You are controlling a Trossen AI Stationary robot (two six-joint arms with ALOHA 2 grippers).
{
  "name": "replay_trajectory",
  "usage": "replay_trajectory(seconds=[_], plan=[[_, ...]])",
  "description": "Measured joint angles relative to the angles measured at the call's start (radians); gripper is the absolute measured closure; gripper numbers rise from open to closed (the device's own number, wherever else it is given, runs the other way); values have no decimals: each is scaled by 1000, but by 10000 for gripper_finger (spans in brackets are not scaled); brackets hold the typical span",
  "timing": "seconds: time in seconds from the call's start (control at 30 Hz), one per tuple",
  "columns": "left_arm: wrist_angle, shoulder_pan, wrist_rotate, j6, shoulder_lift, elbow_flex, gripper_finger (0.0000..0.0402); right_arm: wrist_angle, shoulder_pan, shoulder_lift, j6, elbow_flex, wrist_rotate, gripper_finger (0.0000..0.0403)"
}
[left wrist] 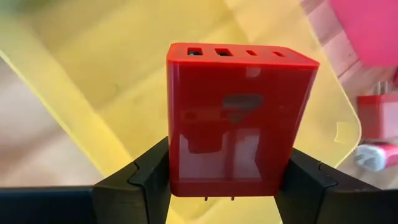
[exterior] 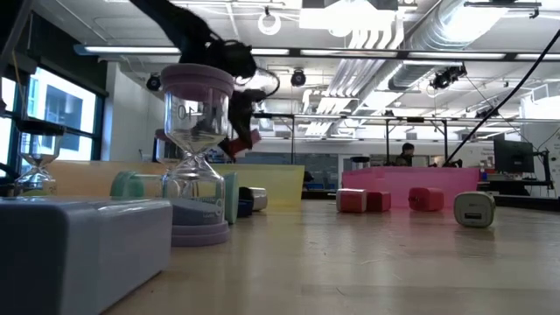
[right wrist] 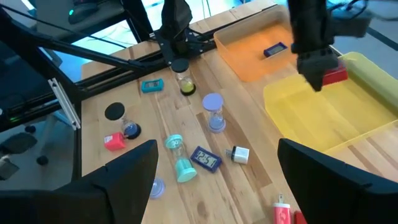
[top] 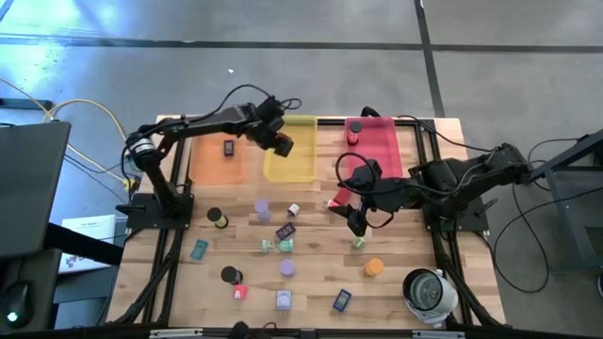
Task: Pick & Place Office items
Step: Put the bottom red charger adapter into the yellow bin
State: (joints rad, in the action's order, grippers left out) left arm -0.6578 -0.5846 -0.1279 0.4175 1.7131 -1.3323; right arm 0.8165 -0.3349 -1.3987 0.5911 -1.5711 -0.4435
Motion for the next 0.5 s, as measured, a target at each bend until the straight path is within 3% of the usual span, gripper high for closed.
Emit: replay_trajectory(seconds=[0.1,0.27,0.5], plan=[[-104,8,52,-85,35,-113,198,4,10,0,0,0,0,82],[-237,-4,38,-138,124,-276,198,4,11,0,0,0,-1,82],[-402,-29,44,-143,277,-398,198,4,11,0,11,0,0,82]])
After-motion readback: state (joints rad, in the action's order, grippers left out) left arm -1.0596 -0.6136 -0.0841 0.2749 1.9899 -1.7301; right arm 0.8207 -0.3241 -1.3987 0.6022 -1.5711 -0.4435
